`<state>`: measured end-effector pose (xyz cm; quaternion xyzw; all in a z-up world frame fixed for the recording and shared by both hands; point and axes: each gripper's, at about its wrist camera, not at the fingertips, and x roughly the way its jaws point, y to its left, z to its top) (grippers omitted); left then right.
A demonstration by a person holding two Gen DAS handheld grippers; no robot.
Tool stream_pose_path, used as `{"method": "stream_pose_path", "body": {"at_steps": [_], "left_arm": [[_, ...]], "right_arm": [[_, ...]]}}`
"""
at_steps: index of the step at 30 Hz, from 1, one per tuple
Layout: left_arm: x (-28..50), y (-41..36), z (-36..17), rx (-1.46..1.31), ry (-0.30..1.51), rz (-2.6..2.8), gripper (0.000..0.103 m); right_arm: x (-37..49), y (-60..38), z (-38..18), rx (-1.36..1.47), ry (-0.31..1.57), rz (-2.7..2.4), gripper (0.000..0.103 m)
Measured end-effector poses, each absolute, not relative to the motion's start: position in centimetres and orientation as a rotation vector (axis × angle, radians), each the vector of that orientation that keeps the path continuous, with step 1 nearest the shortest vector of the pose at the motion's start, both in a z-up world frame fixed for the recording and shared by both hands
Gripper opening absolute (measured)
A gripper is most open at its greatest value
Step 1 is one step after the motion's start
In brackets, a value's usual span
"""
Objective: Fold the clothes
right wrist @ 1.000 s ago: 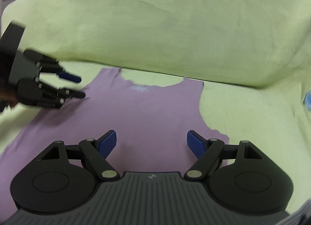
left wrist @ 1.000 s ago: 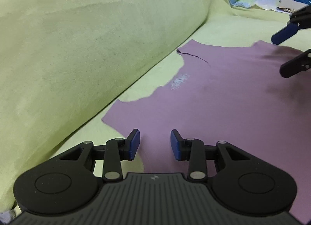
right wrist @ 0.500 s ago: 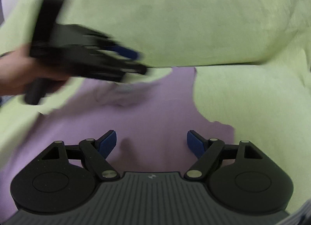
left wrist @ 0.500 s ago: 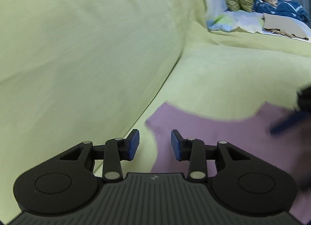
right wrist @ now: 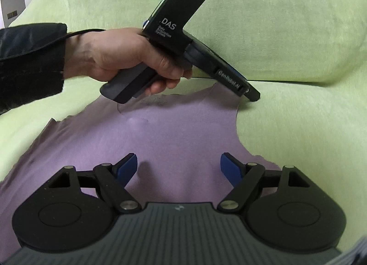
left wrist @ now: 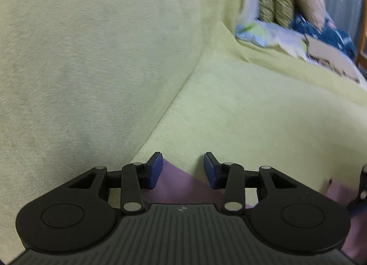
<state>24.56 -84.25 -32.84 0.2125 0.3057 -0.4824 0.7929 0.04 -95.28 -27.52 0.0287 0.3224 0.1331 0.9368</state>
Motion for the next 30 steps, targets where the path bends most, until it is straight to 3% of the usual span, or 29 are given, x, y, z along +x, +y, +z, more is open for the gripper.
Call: {"method": "stream_pose_path", "body": {"at_steps": [9, 11, 15, 20, 26, 30], "left_arm": [[18.1, -72.5, -29.7, 0.371, 0.672, -0.766, 0.047], [15.6, -69.6, -29.4, 0.345, 0.675, -0.706, 0.047], [11.3, -66.1, -29.9, 0.342, 0.649, -0.635, 0.05], [12.2, -65.7, -31.6, 0.449, 0.686, -0.606, 0.05], [14.3, -62.7, -32.6, 0.371, 0.71, -0.513, 0.05], [14.2, -62.1, -33.2, 0.38, 0.666, -0.478, 0.057]], "right_arm": [[-0.9, -97.9, -26.8, 0.142, 0.673, 0.197, 0.078], [-0.9, -98.9, -26.8, 0.164, 0.667, 0.146, 0.068], [-1.9, -97.9, -25.5, 0.164, 0.603, 0.185, 0.071], [-1.8, -96.2, -26.6, 0.096, 0.679, 0.177, 0.075], [-2.3, -97.3, -25.3, 0.214, 0.579, 0.16, 0.076], [-2.1, -94.1, -26.1, 0.127, 0.619, 0.315, 0.079]]}}
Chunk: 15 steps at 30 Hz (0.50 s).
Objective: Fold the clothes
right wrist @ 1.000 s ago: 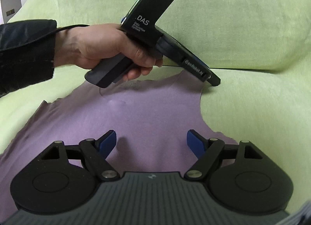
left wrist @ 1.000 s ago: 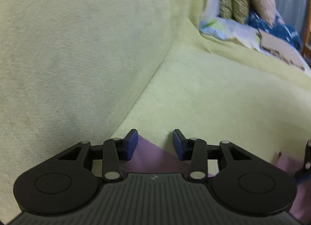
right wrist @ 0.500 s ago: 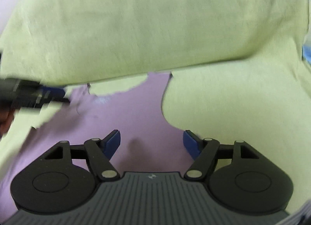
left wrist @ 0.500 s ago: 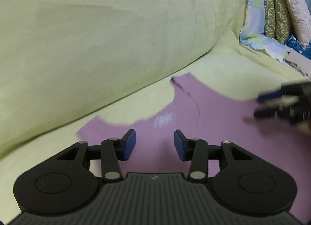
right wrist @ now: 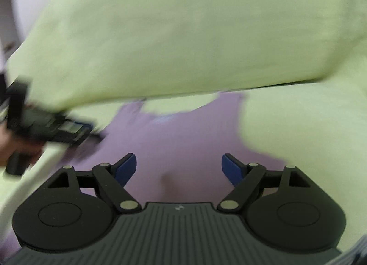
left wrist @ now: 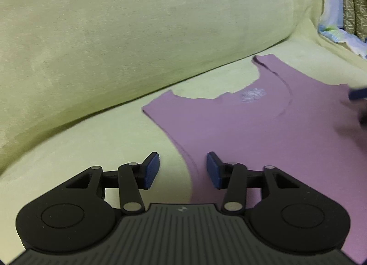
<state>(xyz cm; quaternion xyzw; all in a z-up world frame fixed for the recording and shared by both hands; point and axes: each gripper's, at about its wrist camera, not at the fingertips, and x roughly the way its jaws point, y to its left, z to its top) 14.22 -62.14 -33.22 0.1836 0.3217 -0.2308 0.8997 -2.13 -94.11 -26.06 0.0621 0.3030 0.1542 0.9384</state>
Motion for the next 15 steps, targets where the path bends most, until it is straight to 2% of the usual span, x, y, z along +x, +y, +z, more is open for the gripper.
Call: {"method": "stream_pose_path", "body": {"at_steps": [5, 10, 15], "left_arm": [[12.9, -60.6, -32.7, 0.376, 0.615, -0.442, 0.056], [8.1, -59.8, -30.3, 0.264, 0.609, -0.556, 0.055], [3.0, -60.8, -32.2, 0.289, 0.686, -0.653, 0.055]], "right_arm": [[-2.0, -91.9, -27.0, -0.11, 0.659, 0.204, 0.079], [-1.8, -92.6, -26.1, 0.021, 0.618, 0.256, 0.079], [-2.3, -90.1, -27.3, -0.064, 0.669, 0.338, 0.081]]}}
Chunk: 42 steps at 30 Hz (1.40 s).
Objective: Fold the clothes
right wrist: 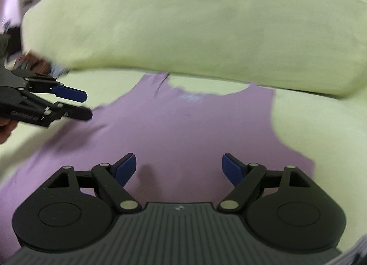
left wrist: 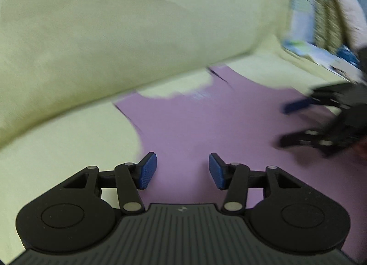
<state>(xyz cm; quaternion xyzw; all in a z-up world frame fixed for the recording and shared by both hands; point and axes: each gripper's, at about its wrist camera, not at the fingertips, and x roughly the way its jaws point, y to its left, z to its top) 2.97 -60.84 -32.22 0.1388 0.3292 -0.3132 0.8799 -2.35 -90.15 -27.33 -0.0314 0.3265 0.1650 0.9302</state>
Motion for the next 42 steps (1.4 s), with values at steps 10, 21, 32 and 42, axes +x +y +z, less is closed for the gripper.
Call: {"method": "stream_pose_path", "body": {"at_steps": [10, 21, 32, 42], "left_arm": [[3.9, -57.5, -32.8, 0.182, 0.694, -0.58, 0.055], [5.2, -56.7, -33.1, 0.128, 0.658, -0.511, 0.055], [6.3, -57.9, -34.7, 0.156, 0.689, -0.496, 0.056], [6.3, -57.9, -34.7, 0.161, 0.682, -0.491, 0.055]], "right_arm": [[-2.5, -92.2, -26.6, -0.018, 0.664, 0.215, 0.083], [-2.5, -92.8, -26.0, 0.077, 0.646, 0.255, 0.083], [-2.7, -94.7, -26.0, 0.083, 0.623, 0.162, 0.087], [-2.5, -98.1, -26.3, 0.102, 0.627, 0.013, 0.083]]}}
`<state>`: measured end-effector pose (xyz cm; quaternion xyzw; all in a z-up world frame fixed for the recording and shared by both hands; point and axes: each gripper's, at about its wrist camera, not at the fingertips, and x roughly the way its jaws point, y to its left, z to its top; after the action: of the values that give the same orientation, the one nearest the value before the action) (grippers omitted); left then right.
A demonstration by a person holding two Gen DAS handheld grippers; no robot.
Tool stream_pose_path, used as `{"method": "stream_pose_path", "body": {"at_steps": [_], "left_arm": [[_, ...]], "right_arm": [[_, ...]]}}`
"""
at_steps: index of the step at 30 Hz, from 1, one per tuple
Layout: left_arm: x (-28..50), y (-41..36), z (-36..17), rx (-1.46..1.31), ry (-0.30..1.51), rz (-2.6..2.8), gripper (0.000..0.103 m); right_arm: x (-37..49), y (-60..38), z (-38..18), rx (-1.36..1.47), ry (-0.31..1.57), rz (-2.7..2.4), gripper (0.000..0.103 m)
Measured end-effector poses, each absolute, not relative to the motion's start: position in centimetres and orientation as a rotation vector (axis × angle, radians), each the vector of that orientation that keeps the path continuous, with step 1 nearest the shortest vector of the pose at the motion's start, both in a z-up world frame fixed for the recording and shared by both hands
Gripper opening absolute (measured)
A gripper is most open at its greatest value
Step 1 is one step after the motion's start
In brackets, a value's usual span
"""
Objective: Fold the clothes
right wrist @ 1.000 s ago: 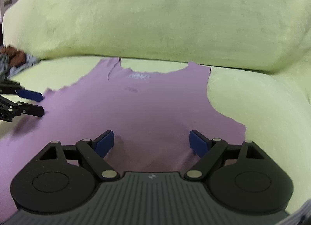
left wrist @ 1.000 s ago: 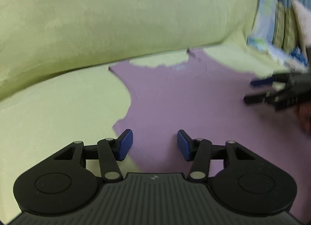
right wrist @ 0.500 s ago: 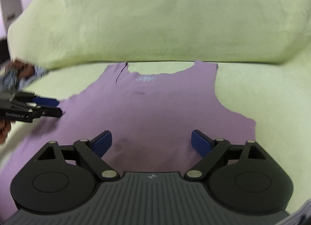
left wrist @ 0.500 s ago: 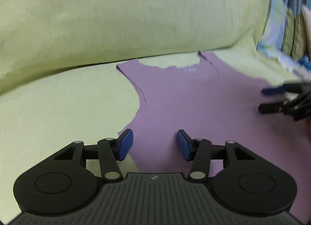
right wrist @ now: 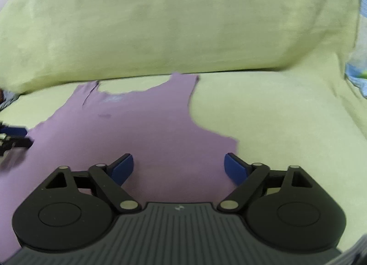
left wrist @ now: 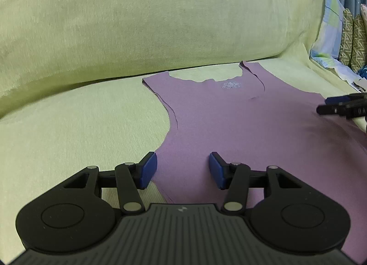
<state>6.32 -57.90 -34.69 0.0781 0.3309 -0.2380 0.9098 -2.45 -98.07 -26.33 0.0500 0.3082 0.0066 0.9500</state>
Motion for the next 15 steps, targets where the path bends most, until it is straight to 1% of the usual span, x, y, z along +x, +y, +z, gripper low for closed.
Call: {"method": "stream_pose_path", "body": {"at_steps": [4, 8, 11, 15], "left_arm": [[5.9, -58.0, -34.1, 0.144, 0.655, -0.523, 0.055], [5.7, -58.8, -34.4, 0.183, 0.668, -0.547, 0.055], [5.8, -58.4, -34.4, 0.161, 0.672, -0.54, 0.055], [4.4, -59.0, -33.3, 0.17, 0.651, -0.587, 0.055]], "right_arm": [[-3.0, -97.7, -25.7, 0.148, 0.595, 0.112, 0.083], [-2.4, -96.8, -27.1, 0.045, 0.663, 0.088, 0.084], [-3.2, -99.0, -26.1, 0.102, 0.632, -0.026, 0.083], [-5.7, -98.5, -24.7, 0.158, 0.565, 0.084, 0.084]]}}
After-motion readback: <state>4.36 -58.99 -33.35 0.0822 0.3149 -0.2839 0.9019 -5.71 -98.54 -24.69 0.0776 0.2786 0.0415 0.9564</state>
